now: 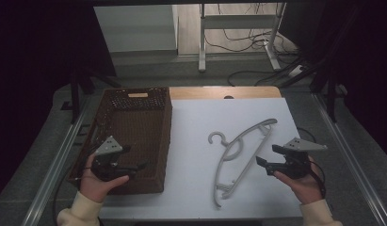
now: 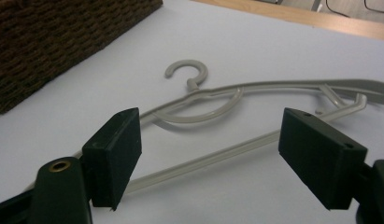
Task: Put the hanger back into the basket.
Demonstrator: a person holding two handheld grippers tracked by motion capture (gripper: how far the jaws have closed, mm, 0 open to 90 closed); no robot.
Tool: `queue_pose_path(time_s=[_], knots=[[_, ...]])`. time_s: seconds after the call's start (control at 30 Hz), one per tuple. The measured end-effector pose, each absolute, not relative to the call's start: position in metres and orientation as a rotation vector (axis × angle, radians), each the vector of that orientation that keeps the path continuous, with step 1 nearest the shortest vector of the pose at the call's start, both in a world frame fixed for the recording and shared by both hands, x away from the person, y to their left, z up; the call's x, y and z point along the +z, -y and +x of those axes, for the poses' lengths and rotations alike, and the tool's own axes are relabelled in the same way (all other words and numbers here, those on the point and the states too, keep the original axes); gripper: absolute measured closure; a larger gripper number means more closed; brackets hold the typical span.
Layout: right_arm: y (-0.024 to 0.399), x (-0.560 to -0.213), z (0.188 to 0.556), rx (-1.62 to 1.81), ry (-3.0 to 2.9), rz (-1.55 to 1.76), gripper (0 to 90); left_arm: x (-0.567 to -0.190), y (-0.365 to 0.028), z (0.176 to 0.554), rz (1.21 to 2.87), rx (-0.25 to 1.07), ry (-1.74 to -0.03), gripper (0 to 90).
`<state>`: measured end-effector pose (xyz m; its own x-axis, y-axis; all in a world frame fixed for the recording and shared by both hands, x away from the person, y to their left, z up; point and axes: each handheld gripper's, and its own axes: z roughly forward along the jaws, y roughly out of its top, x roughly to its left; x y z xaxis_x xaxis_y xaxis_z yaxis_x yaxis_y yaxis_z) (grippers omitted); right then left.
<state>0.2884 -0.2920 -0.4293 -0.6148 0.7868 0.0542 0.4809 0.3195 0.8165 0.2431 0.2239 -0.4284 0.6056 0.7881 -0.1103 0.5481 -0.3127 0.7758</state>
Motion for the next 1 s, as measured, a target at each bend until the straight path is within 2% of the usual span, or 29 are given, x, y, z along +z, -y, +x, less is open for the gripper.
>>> queue_pose_path(time_s=[0.37, 0.67, 1.0], knots=[[0.295, -0.438, 0.3, 1.115, -2.235, 1.178, 22.2, -0.425, -0.226, 0.244, 1.999, 0.39, -1.064, 16.6], [0.282, -0.438, 0.301, 1.074, -2.253, 1.138, 23.2, -0.427, -0.231, 0.239, 1.994, 0.399, -1.078, 16.7], [0.28, -0.438, 0.298, 1.062, -2.265, 1.126, 23.1, -0.429, -0.224, 0.239, 2.006, 0.369, -1.066, 16.4]])
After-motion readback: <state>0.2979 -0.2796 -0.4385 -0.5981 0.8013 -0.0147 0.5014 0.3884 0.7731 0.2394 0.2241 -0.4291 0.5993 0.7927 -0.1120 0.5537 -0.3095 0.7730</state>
